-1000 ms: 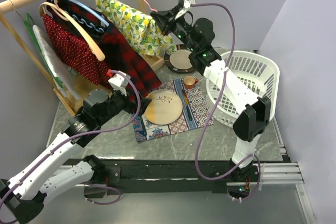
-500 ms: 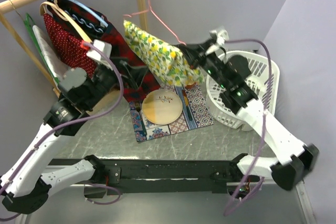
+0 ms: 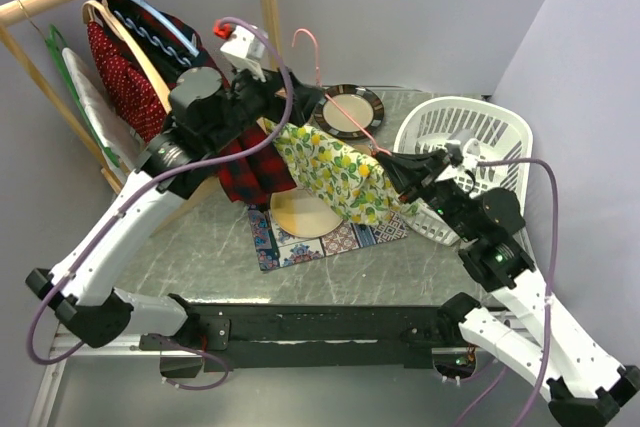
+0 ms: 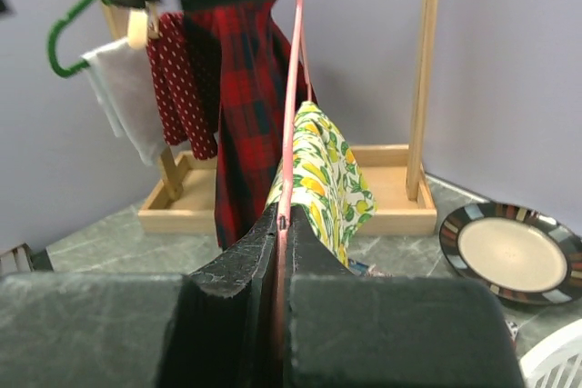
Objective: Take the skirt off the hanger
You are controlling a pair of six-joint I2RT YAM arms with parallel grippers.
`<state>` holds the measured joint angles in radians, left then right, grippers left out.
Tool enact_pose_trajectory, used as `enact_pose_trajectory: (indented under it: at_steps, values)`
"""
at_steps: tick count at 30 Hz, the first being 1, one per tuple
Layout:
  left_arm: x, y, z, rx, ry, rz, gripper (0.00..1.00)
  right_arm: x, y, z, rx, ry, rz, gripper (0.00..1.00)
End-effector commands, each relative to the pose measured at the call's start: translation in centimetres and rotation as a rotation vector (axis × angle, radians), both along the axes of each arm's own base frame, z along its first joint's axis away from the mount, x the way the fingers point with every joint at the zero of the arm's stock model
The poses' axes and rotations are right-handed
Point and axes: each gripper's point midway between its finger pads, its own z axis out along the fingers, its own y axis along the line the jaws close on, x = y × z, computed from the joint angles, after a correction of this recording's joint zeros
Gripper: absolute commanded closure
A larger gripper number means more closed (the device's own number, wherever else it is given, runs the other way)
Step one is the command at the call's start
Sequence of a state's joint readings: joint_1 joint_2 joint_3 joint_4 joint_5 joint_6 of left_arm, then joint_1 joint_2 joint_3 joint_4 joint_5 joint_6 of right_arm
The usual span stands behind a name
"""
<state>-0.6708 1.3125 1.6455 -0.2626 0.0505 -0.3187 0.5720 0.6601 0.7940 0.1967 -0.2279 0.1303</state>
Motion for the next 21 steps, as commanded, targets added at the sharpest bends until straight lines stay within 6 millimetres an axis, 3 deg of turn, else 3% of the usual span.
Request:
enact_pose_trajectory:
  at_steps: [1,2,8,13,14,15,20,21]
  values:
    - [-1.9,-1.3,3.0,-0.093,-0.081,-0.122,0.12,-2.6,-1.0,4.1,0.095,-0.116,0.032,1.0]
    - [-1.8,-1.4,2.1,-0.091,-0.071,-0.122,0.12,-2.9,-0.9,4.2,0.092,-0.116,0.047,1.0]
    - [-2.1,-1.2,3.6,-0.124,-0.127,-0.125,0.14,-3.8,-0.6,3.1,0.1,-0.098,0.092,1.0]
    - [-1.9,-2.2,2.2,-0.101,-0.103,-0.163,0.25,-4.3,-0.2,3.0,0.124,-0.098,0.13,1.0]
    - [-1.6,-2.2,1.4,-0.094,-0.092,-0.151,0.29,-4.2,-0.1,2.5,0.132,-0.082,0.136,1.0]
    - [-1.5,-2.0,1.3,-0.089,-0.095,-0.139,0.4,-4.1,-0.2,2.4,0.141,-0.081,0.131,1.0]
    - [-1.5,-2.1,0.6,-0.056,-0.099,-0.146,0.65,-3.6,0.1,2.0,0.138,-0.057,0.128,1.0]
    - [-1.3,-2.1,0.5,-0.045,-0.099,-0.143,0.78,-3.5,0.1,1.9,0.138,-0.051,0.125,1.0]
